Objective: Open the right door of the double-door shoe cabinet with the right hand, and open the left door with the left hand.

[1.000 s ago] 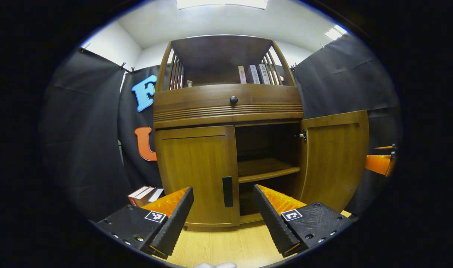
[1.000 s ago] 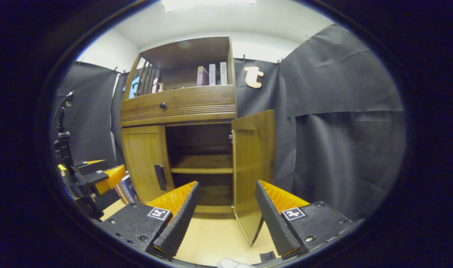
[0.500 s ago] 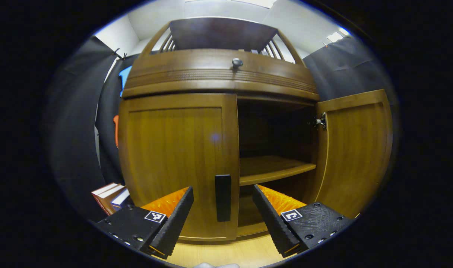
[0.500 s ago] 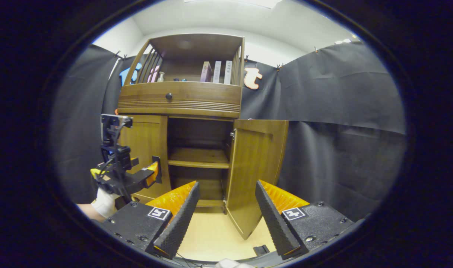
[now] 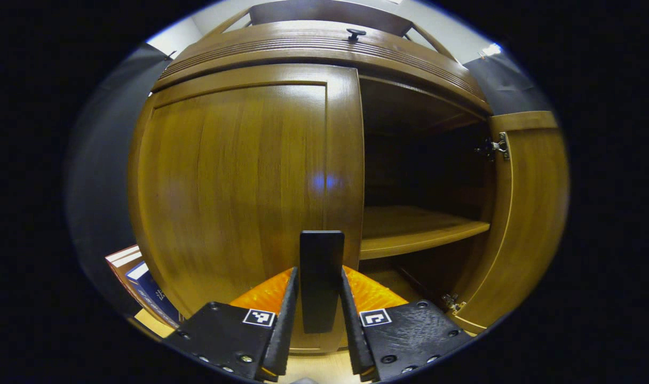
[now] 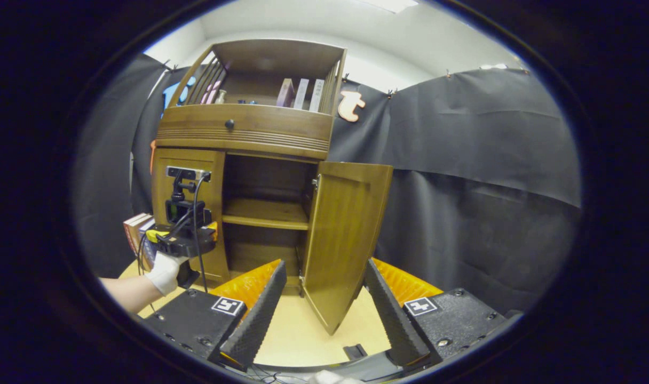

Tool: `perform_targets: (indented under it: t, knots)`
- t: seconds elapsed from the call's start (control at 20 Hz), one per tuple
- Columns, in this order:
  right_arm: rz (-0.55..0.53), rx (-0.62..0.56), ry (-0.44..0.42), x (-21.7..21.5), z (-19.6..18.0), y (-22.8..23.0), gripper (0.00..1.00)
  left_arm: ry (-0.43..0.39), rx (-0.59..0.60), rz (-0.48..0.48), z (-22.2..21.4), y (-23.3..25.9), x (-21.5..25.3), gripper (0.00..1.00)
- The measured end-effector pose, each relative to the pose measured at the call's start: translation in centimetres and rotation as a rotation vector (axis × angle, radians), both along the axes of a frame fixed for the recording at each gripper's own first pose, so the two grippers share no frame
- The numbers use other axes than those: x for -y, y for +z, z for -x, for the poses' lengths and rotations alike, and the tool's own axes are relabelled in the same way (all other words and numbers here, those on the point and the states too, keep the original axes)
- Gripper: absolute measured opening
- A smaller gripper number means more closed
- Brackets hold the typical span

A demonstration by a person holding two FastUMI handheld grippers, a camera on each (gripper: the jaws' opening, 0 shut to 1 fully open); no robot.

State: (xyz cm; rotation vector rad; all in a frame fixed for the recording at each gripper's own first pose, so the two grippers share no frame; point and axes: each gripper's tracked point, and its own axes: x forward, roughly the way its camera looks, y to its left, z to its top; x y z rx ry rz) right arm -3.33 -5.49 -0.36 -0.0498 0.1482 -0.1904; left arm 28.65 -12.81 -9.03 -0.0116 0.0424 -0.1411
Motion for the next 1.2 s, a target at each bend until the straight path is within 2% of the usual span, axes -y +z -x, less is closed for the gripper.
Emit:
perform_targets:
  t: [0.05,0.1,0.15,0.25,0.35,0.45,0.5,0.8,1.1,1.15,1.2]
  knots:
    - [-0.003,-0.005,0.002,0.0,-0.2,-0.1,0.95,-0.008,0.008,0.007,-0.1,0.0,0.2,0.44]
    - [-0.007,-0.009,0.006,-0.1,-0.2,-0.2,0.95,-0.027,0.011,0.018,-0.2,0.0,0.5,0.46]
    - [-0.011,-0.009,0.012,-0.2,-0.3,-0.2,0.95,-0.028,0.009,0.028,0.0,-0.3,0.4,0.33]
    - [-0.015,-0.003,0.021,-0.4,-0.6,0.0,0.95,-0.041,-0.010,0.043,0.5,-0.6,0.3,0.34]
    - [-0.017,0.000,0.034,-0.7,-0.8,0.1,0.95,-0.073,-0.016,0.042,0.9,-0.6,0.5,0.19]
    - [-0.016,0.001,0.043,-0.9,-1.0,0.1,0.95,-0.104,-0.011,0.033,1.8,-0.7,0.2,0.36]
    - [-0.018,-0.003,0.047,-1.1,-1.2,-0.1,0.95,-0.116,-0.009,0.032,2.3,-0.7,0.1,0.28]
    - [-0.045,-0.022,0.081,-2.1,-1.6,-1.0,0.95,-0.159,-0.014,0.068,6.7,-0.8,-1.1,0.28]
    - [-0.072,-0.036,0.106,-2.9,-2.2,-1.3,0.95,-0.162,-0.005,0.068,10.2,-0.9,-3.1,0.28]
    - [-0.077,-0.039,0.114,-3.2,-2.4,-1.4,0.95,-0.158,-0.001,0.055,10.6,-0.8,-3.4,0.36]
    - [-0.078,-0.039,0.122,-3.5,-2.4,-1.3,0.95,-0.154,0.003,0.049,11.3,-0.7,-3.7,0.32]
